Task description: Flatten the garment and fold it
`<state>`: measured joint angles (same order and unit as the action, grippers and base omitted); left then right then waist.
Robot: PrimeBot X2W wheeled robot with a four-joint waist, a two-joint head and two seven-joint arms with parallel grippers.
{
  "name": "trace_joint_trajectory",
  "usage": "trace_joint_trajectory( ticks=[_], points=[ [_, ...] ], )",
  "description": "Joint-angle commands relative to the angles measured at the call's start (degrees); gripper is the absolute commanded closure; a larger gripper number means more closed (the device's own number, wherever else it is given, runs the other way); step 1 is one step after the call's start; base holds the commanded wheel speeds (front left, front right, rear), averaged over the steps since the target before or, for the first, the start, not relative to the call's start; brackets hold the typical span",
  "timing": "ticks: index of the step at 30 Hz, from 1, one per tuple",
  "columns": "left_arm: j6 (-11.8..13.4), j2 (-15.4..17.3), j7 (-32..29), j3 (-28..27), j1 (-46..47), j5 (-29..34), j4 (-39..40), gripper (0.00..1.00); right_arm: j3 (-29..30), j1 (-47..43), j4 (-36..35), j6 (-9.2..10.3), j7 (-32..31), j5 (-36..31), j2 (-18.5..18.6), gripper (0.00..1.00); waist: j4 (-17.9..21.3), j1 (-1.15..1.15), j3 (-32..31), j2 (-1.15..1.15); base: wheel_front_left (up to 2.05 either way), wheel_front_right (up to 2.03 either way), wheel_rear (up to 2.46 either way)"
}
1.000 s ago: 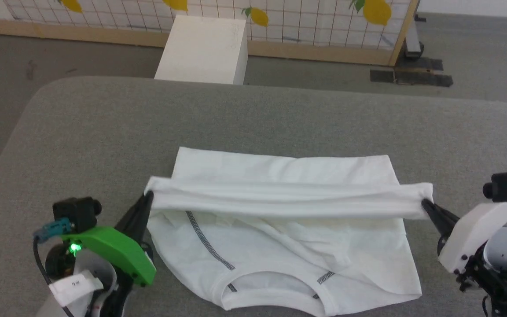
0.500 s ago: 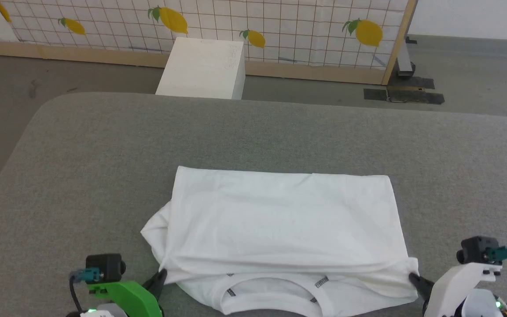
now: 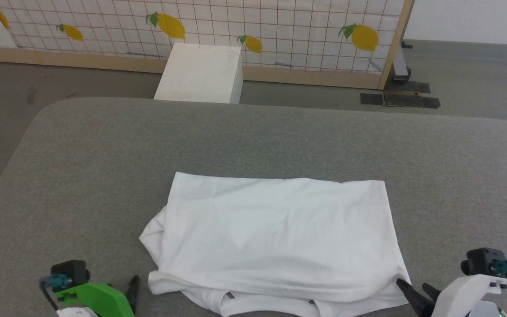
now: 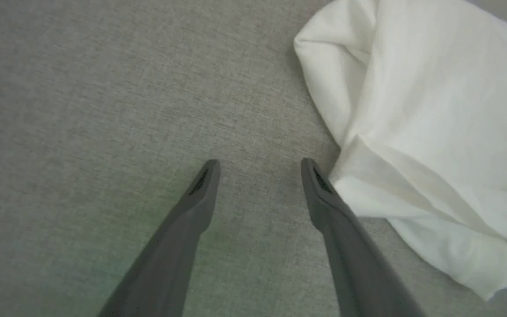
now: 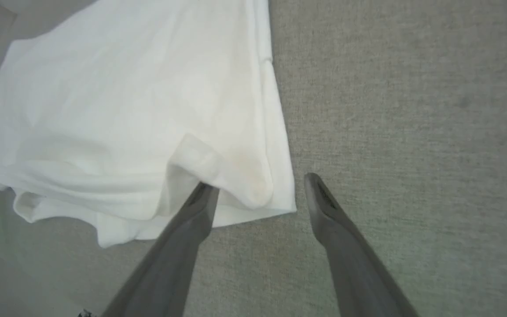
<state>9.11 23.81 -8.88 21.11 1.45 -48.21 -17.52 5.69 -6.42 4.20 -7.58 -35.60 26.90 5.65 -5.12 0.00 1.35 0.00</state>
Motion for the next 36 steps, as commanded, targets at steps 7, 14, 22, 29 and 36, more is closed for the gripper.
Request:
trace_joint_trajectory(
  ticks=[7, 14, 22, 29, 36],
  points=[
    [6.27, 4.10, 6.50, -6.62, -1.50, 1.46, 7.06, 0.00, 7.16, -2.69, -13.03, 0.09, -4.88, 3.75, -0.76, 0.00, 0.29, 0.00, -2.03, 0.00, 0.00, 0.00, 0.00],
    [7.24, 6.04, 21.29, -8.05, 0.32, 11.13, 15.89, 0.00, 8.19, 4.65, -14.86, 0.09, -10.46, -3.22, 0.21, 0.00, 1.11, 0.00, -1.28, 0.00, 0.00, 0.00, 0.00],
    [6.19, 2.09, 23.84, -8.47, 2.30, 23.06, 21.54, 0.00, -1.25, 14.47, -0.79, 0.09, -14.32, -13.79, 0.90, 0.00, -0.27, 0.00, 2.95, 0.00, 0.00, 0.00, 0.00],
    [2.39, -3.03, 23.87, -10.58, 1.45, 26.78, 21.71, 0.00, -6.33, 18.97, 10.04, 0.09, -13.70, -17.61, 1.65, 0.00, -2.46, 0.00, 6.21, 0.00, 0.00, 0.00, 0.00],
    [-0.53, -7.37, 23.87, -13.21, 0.59, 29.23, 21.52, 0.00, -7.48, 19.06, 14.50, 0.09, -15.10, -15.13, 2.49, 1.00, -3.02, 0.00, 6.43, 0.00, 0.00, 0.00, 0.00]
  ],
)
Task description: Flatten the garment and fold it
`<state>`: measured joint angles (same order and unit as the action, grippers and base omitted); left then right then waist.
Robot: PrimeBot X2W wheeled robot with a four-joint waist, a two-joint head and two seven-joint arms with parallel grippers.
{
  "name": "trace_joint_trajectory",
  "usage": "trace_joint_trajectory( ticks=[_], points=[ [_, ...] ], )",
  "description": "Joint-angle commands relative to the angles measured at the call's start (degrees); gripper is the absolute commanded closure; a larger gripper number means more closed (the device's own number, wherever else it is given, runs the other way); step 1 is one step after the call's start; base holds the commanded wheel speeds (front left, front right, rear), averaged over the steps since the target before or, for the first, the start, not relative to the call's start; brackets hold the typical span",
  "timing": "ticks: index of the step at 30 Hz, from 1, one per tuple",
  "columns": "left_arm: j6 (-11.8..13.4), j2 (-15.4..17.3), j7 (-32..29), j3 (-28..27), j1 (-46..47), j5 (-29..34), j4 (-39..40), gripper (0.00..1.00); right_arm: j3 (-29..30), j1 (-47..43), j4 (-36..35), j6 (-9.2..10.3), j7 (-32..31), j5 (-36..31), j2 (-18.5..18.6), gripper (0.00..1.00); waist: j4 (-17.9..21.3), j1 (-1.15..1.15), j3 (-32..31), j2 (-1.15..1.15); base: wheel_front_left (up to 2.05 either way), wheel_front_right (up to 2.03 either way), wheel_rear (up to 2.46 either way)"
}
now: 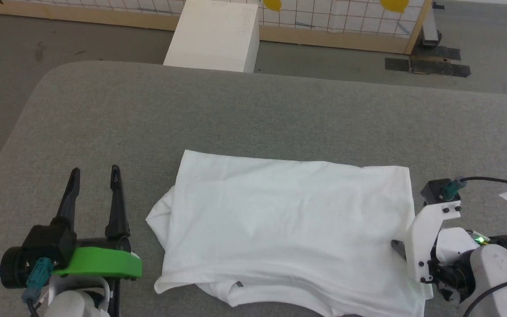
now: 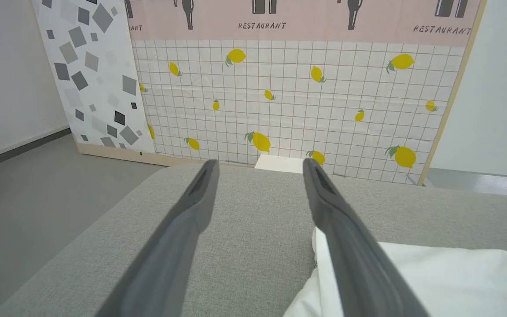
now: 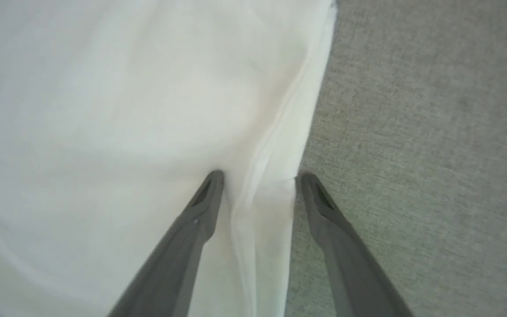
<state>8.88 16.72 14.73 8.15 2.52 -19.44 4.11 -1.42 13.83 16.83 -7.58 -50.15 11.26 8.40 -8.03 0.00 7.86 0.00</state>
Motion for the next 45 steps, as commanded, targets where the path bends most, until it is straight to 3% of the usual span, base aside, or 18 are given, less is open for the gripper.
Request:
trace_joint_trajectory(
  ticks=[1, 5, 7, 15, 18, 25, 29, 33, 45],
  points=[
    [-0.67, -0.69, 0.26, -0.55, -0.54, 0.74, -0.24, 0.00, -0.01, -1.39, 1.77, 0.09, -0.58, 1.00, 0.20, 1.00, -0.08, 0.00, -0.20, 0.00, 0.00, 0.00, 0.00],
    [-2.15, -2.38, 0.26, -2.31, -0.57, 2.16, 0.04, 0.00, 3.31, -2.55, 0.71, 0.09, -0.93, 1.32, 4.10, 1.00, 0.20, 0.00, -0.69, 0.00, 0.00, 0.00, 0.00],
    [-3.22, -3.65, 0.27, -3.68, -0.85, 3.26, 0.32, 0.00, 7.61, -3.24, -0.49, 0.09, -1.70, 0.43, 7.34, 1.00, 0.50, 0.00, -1.00, 0.00, 0.00, 0.00, 0.00],
    [-5.83, -6.24, 0.27, -5.76, -1.45, 5.13, -0.21, 0.00, 15.08, -3.51, -2.47, 0.09, -3.90, -2.64, 12.23, 1.00, 0.90, 0.00, -1.36, 0.00, 0.00, 0.00, 0.00],
    [-6.32, -7.21, 0.27, -6.74, -1.60, 5.47, -0.33, 0.00, 14.09, -3.59, -5.32, 0.09, -4.26, -1.36, 13.32, 1.00, 0.94, 0.00, -2.04, 0.00, 0.00, 0.00, 0.00],
    [-7.46, -8.42, 0.27, -9.58, -3.25, 6.56, -0.11, 0.00, 5.00, -5.46, -20.89, 0.09, -13.04, 7.33, 16.22, 1.00, 1.93, 0.00, -4.09, 0.00, 0.00, 0.00, 0.00],
    [-7.98, -9.24, 0.27, -10.34, -3.56, 7.10, 0.10, 0.00, 0.57, -5.15, -27.44, 0.09, -14.76, 10.65, 14.14, 1.00, 2.20, 0.00, -4.27, 0.00, 0.00, 0.00, 0.00],
    [-8.61, -10.04, 0.27, -10.64, -3.67, 7.49, 0.09, 0.00, -5.88, -3.64, -28.22, 0.09, -13.89, 11.39, 10.72, 1.00, 2.19, 0.00, -4.18, 0.00, 0.00, 0.00, 0.00],
    [-11.23, -11.52, 0.27, -9.80, -2.43, 8.00, -2.07, 0.00, -17.83, 5.09, -12.28, 0.09, -2.44, 10.44, -0.86, 1.00, -3.26, 0.00, -3.01, 0.00, 0.00, 0.00, 0.00]
  ],
)
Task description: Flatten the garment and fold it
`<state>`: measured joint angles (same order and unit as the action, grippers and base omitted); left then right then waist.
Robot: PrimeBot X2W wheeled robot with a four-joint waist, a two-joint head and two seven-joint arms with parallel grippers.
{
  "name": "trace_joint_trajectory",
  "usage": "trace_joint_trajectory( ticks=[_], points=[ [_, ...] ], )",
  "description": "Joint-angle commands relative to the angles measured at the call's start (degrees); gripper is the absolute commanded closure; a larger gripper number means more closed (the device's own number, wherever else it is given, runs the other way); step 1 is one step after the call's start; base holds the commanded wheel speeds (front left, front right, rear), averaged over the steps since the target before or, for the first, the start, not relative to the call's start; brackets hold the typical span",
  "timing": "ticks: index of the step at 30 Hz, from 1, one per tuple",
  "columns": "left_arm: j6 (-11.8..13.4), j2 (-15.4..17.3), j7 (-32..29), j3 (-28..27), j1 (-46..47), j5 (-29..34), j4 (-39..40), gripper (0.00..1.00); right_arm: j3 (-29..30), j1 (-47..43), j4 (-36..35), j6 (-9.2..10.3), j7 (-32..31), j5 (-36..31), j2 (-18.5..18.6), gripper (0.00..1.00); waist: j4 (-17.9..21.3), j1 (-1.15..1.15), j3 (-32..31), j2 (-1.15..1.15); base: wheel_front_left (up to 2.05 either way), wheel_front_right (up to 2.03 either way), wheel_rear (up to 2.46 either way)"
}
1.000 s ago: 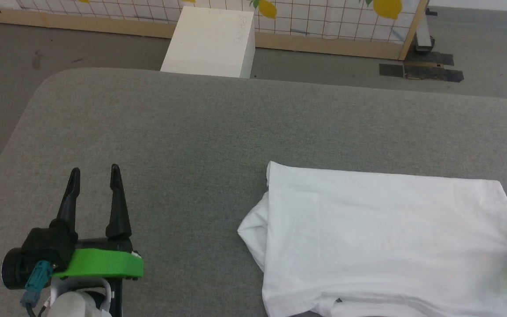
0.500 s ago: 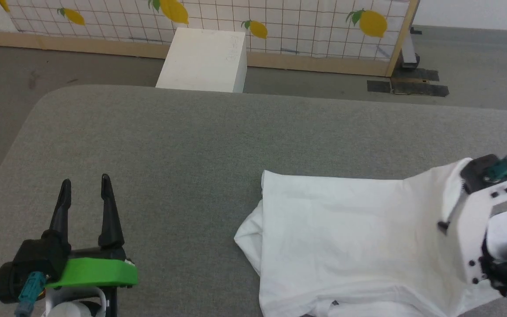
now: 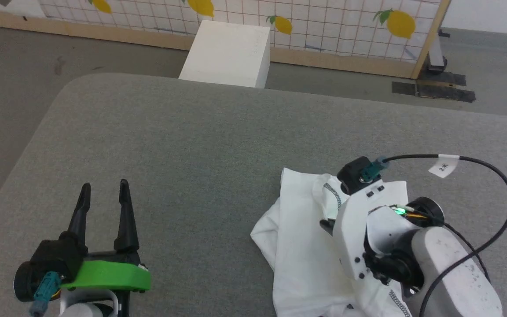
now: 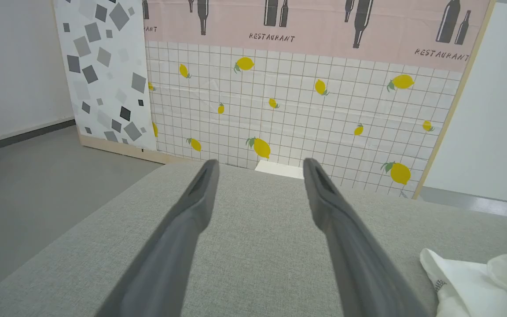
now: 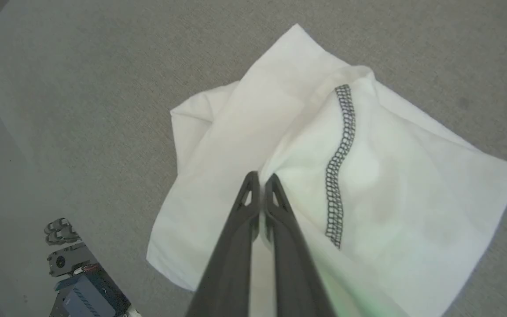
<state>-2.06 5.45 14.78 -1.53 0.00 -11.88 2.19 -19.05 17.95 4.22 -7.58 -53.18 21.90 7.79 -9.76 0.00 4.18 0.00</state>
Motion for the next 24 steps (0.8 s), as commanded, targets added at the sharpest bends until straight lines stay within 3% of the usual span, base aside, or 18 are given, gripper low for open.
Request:
trace_joint_trajectory(
  ticks=[1, 11, 12, 19, 24],
  points=[
    [-0.60, -0.62, 0.22, 0.05, 0.36, 0.48, -0.61, 0.00, -1.66, 3.03, 4.15, 0.09, 3.79, -0.80, -1.81, 1.00, -3.36, 0.00, 1.26, 0.00, 0.00, 0.00, 0.00],
    [-1.45, -1.33, 0.22, -0.72, 0.62, 0.57, -1.46, 0.00, -4.21, 5.74, 16.00, 0.09, 11.48, -1.98, -4.57, 1.00, -5.93, 0.00, 2.22, 0.00, 0.00, 0.00, 0.00],
    [-1.56, -1.49, 0.22, -1.10, 0.62, 0.62, -1.54, 0.00, -5.81, 6.17, 18.88, 0.09, 12.99, -1.99, -4.78, 0.00, -5.49, 0.00, 2.17, 0.00, 0.00, 0.00, 0.00],
    [-1.81, -1.72, 0.22, -2.40, -0.02, 0.70, -1.68, 0.00, -13.14, 8.07, 13.78, 0.09, 14.69, 8.60, -4.90, 0.00, -1.54, 0.00, 0.62, 0.00, 0.00, 0.00, 0.00],
    [-2.08, -1.86, 0.22, -2.86, -0.54, 0.92, -1.22, 0.00, -11.40, 9.04, 7.12, 0.09, 15.76, 9.45, -4.88, 0.00, 2.08, 0.00, -0.82, 0.00, 0.00, 0.00, 0.00]
  ],
)
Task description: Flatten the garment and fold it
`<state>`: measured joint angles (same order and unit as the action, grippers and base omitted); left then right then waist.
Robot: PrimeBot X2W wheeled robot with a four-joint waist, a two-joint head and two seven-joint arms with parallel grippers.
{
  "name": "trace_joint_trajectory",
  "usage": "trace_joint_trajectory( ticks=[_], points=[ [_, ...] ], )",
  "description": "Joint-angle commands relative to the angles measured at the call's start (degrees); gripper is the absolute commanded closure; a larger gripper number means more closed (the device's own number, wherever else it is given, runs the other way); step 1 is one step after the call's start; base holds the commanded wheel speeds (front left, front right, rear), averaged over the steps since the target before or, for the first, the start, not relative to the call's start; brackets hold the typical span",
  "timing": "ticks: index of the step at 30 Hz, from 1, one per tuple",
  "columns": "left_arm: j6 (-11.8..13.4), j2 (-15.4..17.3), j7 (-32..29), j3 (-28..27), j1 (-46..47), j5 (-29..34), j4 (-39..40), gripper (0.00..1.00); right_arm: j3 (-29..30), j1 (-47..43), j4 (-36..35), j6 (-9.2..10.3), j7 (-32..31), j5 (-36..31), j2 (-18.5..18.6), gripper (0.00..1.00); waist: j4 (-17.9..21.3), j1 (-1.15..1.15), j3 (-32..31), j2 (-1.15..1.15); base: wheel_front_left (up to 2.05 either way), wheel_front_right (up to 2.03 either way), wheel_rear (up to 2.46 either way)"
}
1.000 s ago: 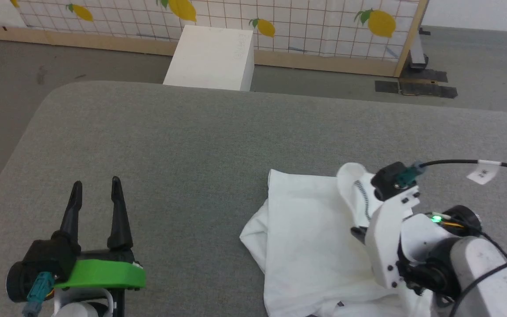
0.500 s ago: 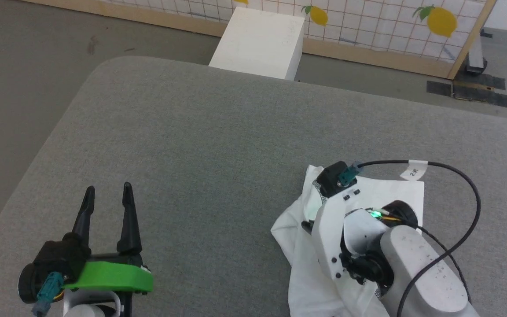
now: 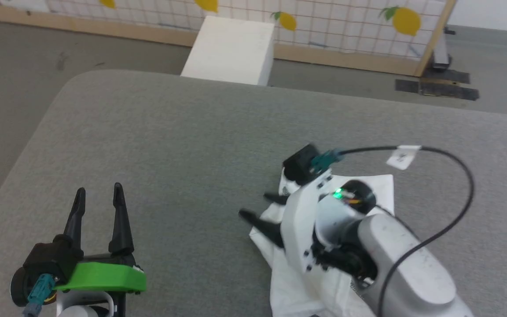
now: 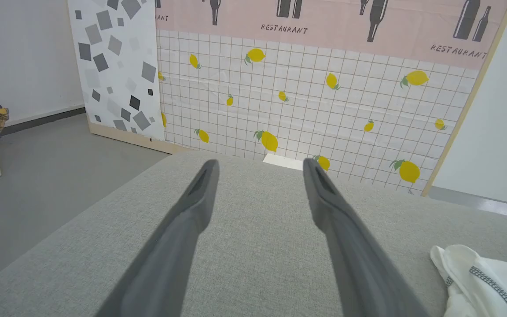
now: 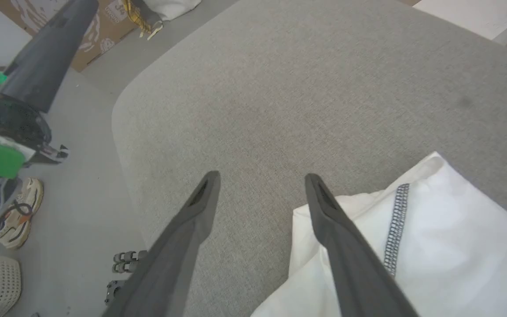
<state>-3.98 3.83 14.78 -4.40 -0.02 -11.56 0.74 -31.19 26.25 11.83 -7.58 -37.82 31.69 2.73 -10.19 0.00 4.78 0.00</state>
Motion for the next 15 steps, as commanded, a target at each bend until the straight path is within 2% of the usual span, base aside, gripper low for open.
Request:
trace_joint_trajectory(
  ticks=[1, 8, 11, 15],
  points=[
    [-0.22, -0.26, 0.22, 0.03, -0.52, 0.68, 0.31, 0.00, 2.10, 0.54, -1.47, 0.09, 0.56, -1.03, 0.35, 0.00, 3.03, 0.00, -1.58, 0.00, 0.00, 0.00, 0.00],
    [-0.52, -0.44, 0.22, 0.39, -0.36, 1.28, 0.98, 0.00, 17.32, -5.48, -4.59, 0.09, -2.20, -11.91, 4.27, 0.00, 5.82, 0.00, -1.94, 0.00, 0.00, 0.00, 0.00],
    [-0.60, -0.51, 0.22, 0.53, -0.22, 1.44, 1.11, 0.00, 21.75, -9.55, -4.22, 0.09, -4.66, -16.49, 4.18, 0.00, 6.13, 0.00, -1.54, 0.00, 0.00, 0.00, 0.00],
    [-0.88, -0.58, 0.22, 0.79, 0.11, 1.41, 1.02, 0.00, 24.50, -13.66, -3.03, 0.09, -6.55, -18.73, 2.55, 0.00, 5.56, 0.00, -0.49, 0.00, 0.00, 0.00, 0.00]
  ],
)
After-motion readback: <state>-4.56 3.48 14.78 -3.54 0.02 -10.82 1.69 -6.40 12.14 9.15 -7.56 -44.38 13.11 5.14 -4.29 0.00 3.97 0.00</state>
